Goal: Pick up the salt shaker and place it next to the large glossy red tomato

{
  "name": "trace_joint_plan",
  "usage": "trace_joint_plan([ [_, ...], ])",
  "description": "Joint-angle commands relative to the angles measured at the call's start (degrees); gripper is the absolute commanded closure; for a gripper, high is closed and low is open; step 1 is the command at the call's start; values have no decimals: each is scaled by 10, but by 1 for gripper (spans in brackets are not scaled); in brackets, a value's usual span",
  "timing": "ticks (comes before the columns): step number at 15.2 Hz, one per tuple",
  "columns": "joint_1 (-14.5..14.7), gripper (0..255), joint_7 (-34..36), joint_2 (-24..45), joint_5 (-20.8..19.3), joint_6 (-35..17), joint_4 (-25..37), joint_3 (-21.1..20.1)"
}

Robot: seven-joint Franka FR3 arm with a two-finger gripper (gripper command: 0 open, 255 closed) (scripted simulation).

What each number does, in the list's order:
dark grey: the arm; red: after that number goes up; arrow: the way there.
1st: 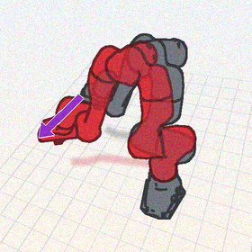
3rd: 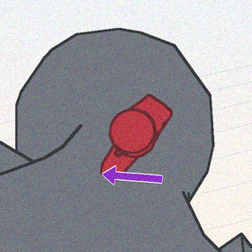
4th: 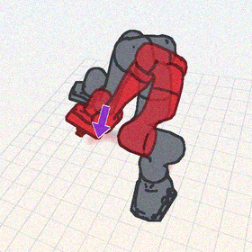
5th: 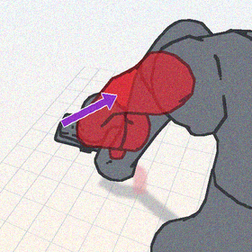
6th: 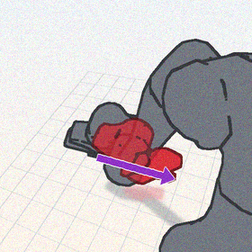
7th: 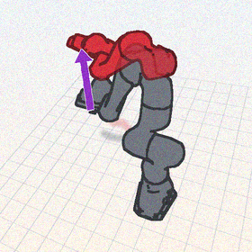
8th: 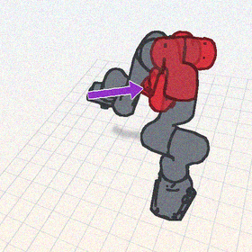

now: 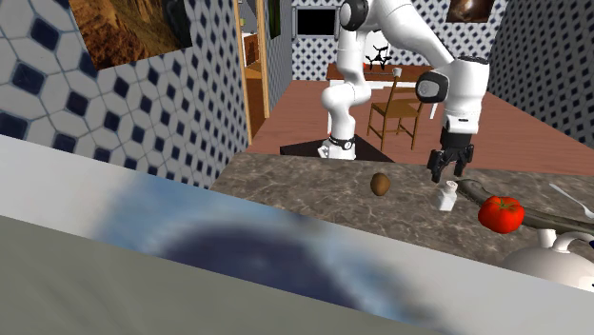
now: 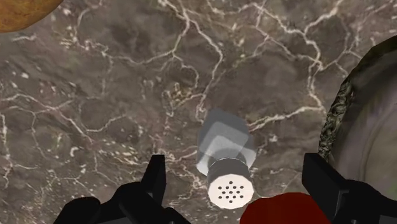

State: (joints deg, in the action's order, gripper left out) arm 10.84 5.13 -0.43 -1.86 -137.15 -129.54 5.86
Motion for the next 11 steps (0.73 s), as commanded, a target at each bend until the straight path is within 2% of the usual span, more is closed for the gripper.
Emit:
trace_joint_plan([
  [1,0,0,2,-22,-2,27,5,0],
  [3,1,0,3,-44,-4,61,17,-1],
  [11,1,0,3,-44,-4,61,17,-1],
])
